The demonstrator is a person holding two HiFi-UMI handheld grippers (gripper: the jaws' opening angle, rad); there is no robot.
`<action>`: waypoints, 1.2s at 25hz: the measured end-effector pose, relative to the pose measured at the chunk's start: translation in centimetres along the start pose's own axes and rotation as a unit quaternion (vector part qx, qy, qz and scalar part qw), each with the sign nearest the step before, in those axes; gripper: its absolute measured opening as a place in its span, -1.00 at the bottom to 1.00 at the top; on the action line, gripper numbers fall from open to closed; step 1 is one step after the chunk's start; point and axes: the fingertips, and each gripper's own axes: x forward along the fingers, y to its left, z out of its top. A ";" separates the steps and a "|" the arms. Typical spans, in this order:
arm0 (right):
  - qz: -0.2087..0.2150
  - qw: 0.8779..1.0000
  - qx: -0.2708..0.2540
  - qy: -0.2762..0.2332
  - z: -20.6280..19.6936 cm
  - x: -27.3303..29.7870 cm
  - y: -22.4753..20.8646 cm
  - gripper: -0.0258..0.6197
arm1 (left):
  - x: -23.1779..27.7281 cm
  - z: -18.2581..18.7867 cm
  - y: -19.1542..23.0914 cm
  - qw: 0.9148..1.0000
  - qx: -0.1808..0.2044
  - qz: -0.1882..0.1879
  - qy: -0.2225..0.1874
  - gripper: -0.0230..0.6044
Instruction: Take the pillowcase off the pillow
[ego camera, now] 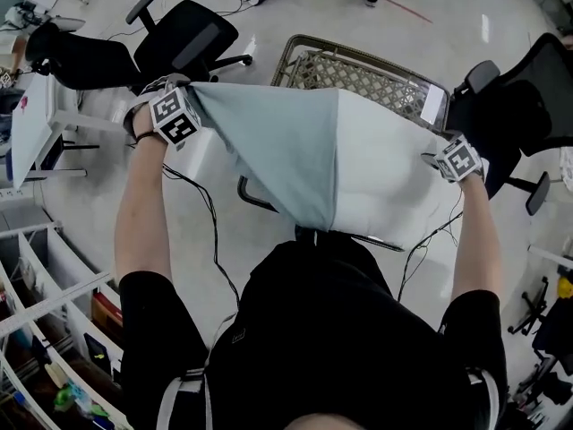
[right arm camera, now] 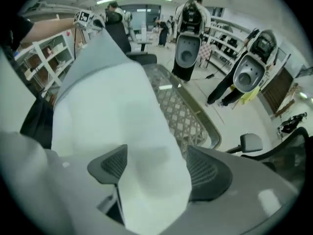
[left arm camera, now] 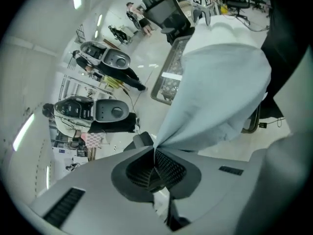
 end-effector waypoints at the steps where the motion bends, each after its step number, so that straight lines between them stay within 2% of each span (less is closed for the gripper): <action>1: -0.001 0.999 0.006 -0.038 2.3 -0.9 0.7 0.29 | -1.1 1.0 0.6 1.000 -0.007 0.014 -0.019 -0.91; 3: 0.015 0.993 -0.004 -0.118 8.3 -2.5 3.9 0.30 | -3.5 3.5 1.7 0.997 -0.017 0.043 -0.058 -0.91; 5: 0.045 0.982 -0.040 -0.181 14.2 -3.9 8.9 0.30 | -5.7 5.7 2.8 0.994 -0.015 0.073 -0.086 -0.91; 7: 0.067 0.969 -0.088 -0.219 18.9 -5.2 13.9 0.30 | -7.4 6.4 4.5 0.990 -0.008 0.106 -0.091 -0.91; 10: 0.081 0.955 -0.131 -0.254 23.0 -7.1 19.1 0.30 | -10.3 5.6 7.3 0.984 -0.032 0.141 -0.105 -0.91; 14: 0.096 0.935 -0.108 -0.325 27.4 -11.1 22.7 0.32 | -16.3 6.6 10.3 0.966 -0.060 0.193 -0.159 -0.91; 18: 0.107 0.911 -0.083 -0.390 31.1 -15.5 25.7 0.45 | -22.4 10.5 10.6 0.946 -0.057 0.217 -0.236 -0.91; 21: 0.109 0.890 -0.067 -0.437 33.8 -18.8 27.7 0.57 | -26.5 14.5 8.6 0.927 -0.069 0.186 -0.319 -0.90; 23: 0.091 0.883 -0.056 -0.457 35.1 -20.2 28.5 0.57 | -28.4 16.9 6.3 0.915 -0.067 0.158 -0.364 -0.90; 25: 0.071 0.882 -0.050 -0.463 35.8 -20.6 28.8 0.57 | -29.8 18.8 4.0 0.905 -0.057 0.132 -0.399 -0.90; 29: 0.056 0.884 -0.045 -0.463 35.3 -20.6 29.1 0.52 | -32.4 22.0 -0.4 0.881 -0.033 0.068 -0.467 -0.90; 30: 0.046 0.885 -0.044 -0.460 34.8 -20.6 28.8 0.33 | -32.8 22.6 -1.4 0.877 -0.023 0.056 -0.477 -0.90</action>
